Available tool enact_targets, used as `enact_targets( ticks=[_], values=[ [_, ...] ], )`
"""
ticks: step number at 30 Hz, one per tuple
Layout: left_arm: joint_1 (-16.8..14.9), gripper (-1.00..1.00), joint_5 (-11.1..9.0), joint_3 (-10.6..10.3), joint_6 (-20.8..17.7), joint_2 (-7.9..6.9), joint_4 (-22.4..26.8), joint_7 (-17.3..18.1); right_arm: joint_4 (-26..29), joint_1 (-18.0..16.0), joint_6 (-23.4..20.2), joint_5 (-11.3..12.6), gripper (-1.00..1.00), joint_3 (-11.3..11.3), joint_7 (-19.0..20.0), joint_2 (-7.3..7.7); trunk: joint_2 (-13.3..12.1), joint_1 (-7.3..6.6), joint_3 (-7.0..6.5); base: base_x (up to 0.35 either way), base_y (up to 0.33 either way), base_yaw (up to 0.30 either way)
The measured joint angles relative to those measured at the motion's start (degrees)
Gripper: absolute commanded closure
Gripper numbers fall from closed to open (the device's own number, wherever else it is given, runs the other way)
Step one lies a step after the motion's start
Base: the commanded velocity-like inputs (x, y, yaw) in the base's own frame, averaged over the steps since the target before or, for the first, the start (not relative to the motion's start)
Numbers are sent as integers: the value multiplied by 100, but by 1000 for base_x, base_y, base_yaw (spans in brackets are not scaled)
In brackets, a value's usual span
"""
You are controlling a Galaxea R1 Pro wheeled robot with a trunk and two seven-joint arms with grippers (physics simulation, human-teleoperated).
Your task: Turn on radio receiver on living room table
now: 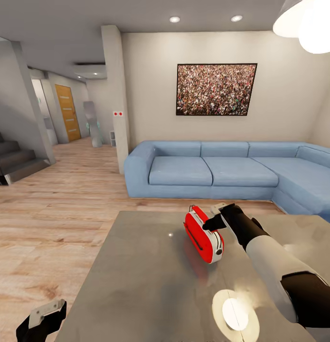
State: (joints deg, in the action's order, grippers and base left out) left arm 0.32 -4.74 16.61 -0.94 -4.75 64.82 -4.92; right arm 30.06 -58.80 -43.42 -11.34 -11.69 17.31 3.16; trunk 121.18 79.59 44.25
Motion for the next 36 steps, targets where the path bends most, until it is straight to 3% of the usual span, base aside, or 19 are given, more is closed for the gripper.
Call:
enact_targets(
  ticks=[21, 28, 36],
  values=[
    [1, -100, 2, 0, 3, 0, -2, 0, -1, 0, 0, 0, -100, 0, -6, 0, 0, 0, 0, 0, 0, 0],
    [2, -100, 5, 0, 2, 0, 0, 0, -1, 0, 0, 0, -100, 0, -8, 0, 279, 153, 125, 0, 0, 0],
    [1, -100, 2, 0, -1, 0, -2, 0, 0, 0, 1, 0, -100, 0, -9, 0, 281, 154, 126, 0, 0, 0]
  ],
)
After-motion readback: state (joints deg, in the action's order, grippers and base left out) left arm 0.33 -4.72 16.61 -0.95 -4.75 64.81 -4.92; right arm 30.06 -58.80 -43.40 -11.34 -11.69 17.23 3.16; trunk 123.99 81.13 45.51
